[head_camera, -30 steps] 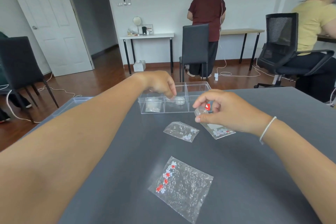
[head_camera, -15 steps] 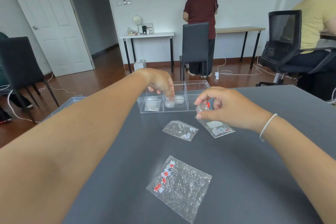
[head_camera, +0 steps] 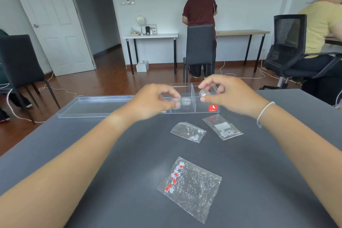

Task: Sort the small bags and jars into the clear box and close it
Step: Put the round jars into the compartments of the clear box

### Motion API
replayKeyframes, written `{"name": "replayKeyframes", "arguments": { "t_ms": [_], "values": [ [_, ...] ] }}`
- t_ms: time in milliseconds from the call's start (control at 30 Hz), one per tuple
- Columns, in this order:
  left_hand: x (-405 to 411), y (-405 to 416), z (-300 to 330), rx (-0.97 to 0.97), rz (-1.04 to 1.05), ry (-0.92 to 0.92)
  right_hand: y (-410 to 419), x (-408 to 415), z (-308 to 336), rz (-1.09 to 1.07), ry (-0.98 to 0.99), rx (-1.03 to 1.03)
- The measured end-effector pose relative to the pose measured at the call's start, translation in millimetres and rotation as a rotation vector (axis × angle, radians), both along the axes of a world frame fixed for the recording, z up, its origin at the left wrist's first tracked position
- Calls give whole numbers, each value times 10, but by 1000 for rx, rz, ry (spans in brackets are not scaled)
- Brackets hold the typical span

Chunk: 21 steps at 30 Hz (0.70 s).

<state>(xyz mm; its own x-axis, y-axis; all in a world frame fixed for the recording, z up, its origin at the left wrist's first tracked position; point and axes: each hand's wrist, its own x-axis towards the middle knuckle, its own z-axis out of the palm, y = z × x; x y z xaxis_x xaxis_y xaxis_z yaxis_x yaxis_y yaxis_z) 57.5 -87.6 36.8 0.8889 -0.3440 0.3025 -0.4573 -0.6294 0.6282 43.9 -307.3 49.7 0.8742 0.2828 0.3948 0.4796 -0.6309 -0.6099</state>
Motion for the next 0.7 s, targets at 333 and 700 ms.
{"name": "replayKeyframes", "arguments": {
  "t_ms": [333, 700],
  "values": [
    [-173, -32, -367, 237, -137, 86, 356, 540, 102, -48, 131, -136],
    [-113, -39, -408, 343, -155, 131, 420, 787, 176, -19, 416, -410]
  ]
}}
